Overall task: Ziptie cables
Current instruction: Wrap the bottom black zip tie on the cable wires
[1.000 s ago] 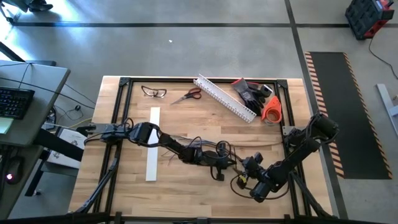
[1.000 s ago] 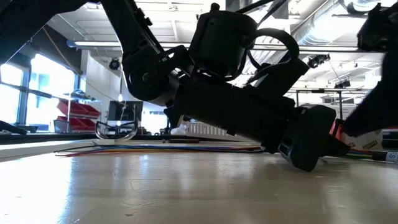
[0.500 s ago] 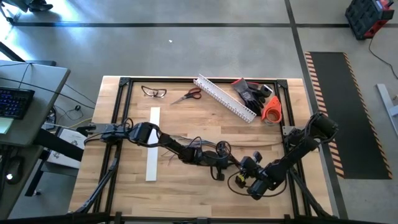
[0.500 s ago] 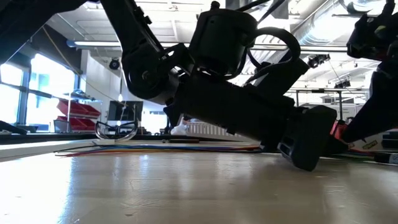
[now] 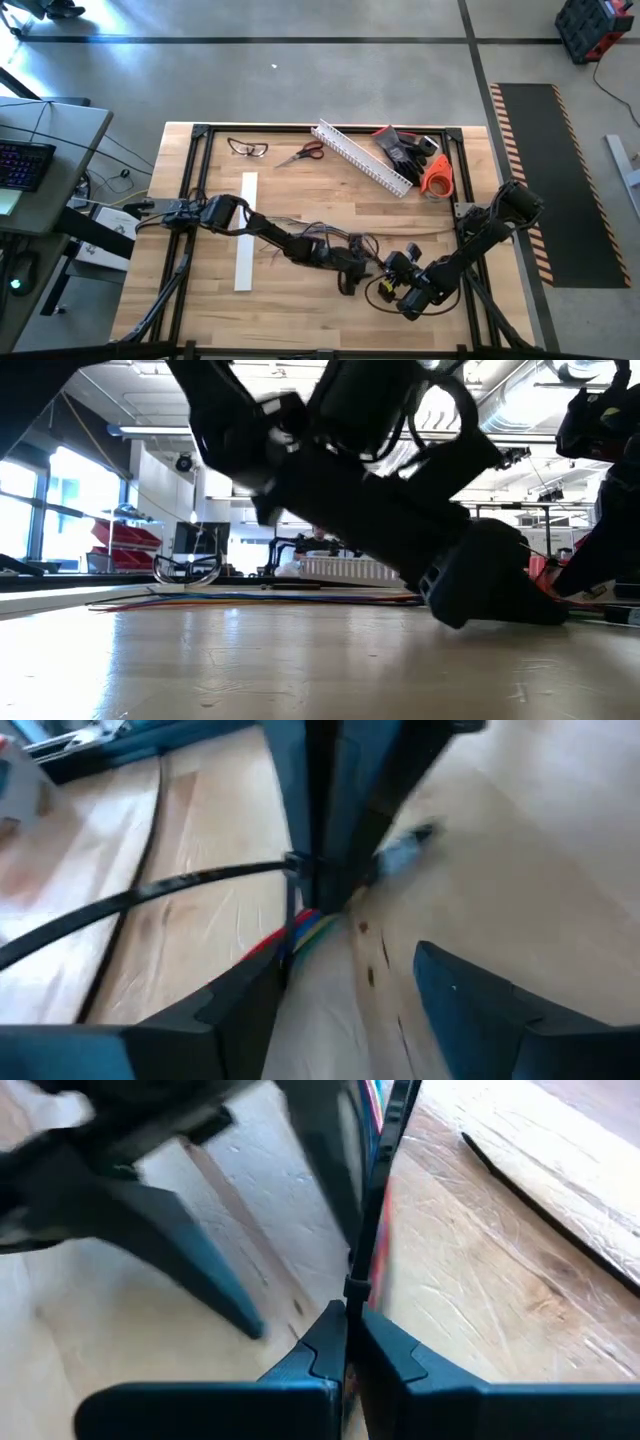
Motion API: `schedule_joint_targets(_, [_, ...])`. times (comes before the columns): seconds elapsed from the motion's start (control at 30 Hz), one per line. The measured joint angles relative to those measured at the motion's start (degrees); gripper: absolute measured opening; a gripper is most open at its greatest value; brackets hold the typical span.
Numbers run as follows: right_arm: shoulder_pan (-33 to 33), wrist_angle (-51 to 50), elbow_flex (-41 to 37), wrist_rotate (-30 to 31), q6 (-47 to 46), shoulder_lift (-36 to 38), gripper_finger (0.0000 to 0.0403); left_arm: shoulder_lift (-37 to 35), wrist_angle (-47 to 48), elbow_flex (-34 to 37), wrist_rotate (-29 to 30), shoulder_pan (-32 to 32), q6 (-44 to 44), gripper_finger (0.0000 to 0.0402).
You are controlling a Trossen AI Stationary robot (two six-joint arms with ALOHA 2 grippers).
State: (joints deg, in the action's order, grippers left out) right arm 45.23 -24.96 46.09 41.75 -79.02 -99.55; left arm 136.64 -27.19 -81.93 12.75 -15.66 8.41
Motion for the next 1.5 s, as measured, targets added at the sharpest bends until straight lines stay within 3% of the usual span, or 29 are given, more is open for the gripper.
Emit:
schedule_joint_targets(0.27, [-0.3, 0.0, 0.0, 0.5, 0.9, 0.0, 0.0000, -1.5, 3.0, 0.1, 10.3, -4.3, 2.8, 0.0225])
schedule_joint_targets(0.53, [-0.2, 0.9, 0.0, 0.6, 7.4, 0.0, 0.0000, -5.3, 0.8, 0.8, 11.7, -5.8, 5.8, 0.0204])
schedule_joint_targets(0.77, [0.8, 2.1, 0.0, 2.9, 18.0, 0.0, 0.0000, -9.7, -0.9, 4.3, 1.1, -1.8, 14.5, 0.0157])
schedule_joint_targets(0.93, [0.5, 3.7, 0.0, 2.1, 23.0, 1.5, 0.0000, -9.5, -1.9, 4.3, -8.7, 0.7, 21.6, 0.0148])
schedule_joint_targets(1.17, [0.0, 6.7, 0.0, 0.7, 29.9, 5.0, 0.0000, -9.6, -1.8, 4.2, -14.4, 1.9, 26.7, 0.0150])
schedule_joint_targets(1.5, [-1.1, 11.6, 0.0, -3.4, 36.0, 5.2, 0.0000, -9.4, -0.6, 4.2, -17.2, 3.5, 27.8, 0.0130])
